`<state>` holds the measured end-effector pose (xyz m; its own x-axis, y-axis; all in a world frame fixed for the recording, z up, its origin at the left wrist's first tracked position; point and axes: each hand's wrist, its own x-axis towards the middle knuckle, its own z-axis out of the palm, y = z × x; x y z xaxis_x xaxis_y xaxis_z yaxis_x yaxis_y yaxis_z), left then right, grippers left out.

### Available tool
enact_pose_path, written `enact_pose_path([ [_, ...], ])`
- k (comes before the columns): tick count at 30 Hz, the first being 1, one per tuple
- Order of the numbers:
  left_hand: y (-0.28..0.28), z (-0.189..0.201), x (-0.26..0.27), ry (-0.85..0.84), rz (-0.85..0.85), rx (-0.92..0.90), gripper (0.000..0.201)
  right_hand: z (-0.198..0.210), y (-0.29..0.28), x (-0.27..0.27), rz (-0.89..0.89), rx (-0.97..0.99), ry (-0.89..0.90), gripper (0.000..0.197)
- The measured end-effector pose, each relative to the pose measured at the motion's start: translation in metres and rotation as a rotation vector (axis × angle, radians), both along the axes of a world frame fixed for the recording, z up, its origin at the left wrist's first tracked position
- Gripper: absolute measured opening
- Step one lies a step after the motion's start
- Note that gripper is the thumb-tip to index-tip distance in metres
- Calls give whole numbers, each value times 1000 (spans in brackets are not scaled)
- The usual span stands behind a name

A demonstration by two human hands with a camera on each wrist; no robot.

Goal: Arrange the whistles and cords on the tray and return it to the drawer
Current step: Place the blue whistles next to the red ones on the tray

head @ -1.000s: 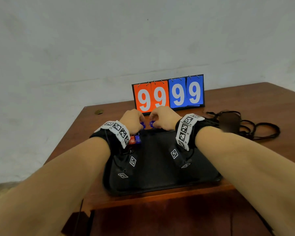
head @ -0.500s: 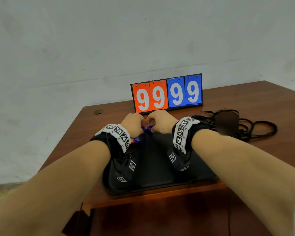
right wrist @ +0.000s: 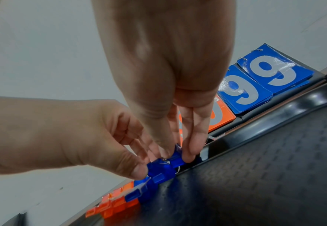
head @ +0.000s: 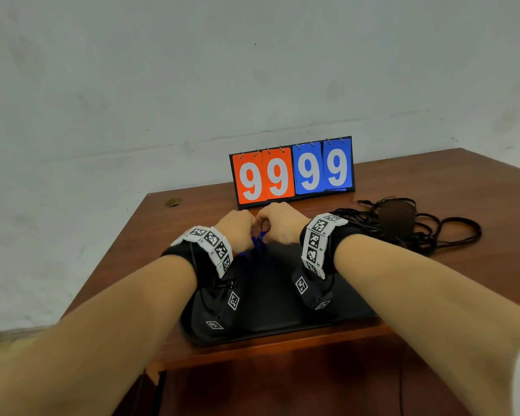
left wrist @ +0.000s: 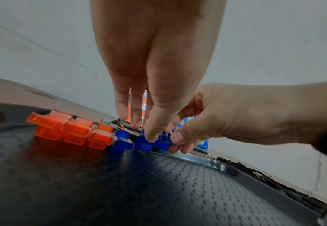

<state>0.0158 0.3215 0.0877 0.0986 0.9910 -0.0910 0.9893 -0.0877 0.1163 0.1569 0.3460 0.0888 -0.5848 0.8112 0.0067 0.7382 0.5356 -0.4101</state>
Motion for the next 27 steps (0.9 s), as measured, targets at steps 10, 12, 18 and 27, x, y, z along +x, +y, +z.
enact_pose_path([
  [10, 0, -3, -2, -4, -13, 4, 30, -2, -2, -3, 1, -11, -43, 46],
  [12, 0, -4, -3, -24, -21, -12, 30, -3, -3, -4, 3, -24, -37, 49],
  [18, -2, -5, -10, -120, -40, -28, 28, -4, -5, -4, 13, -43, -47, 56],
  [27, -8, 6, -54, -223, 93, -22, 25, -6, -2, -3, 8, -82, -55, 52],
])
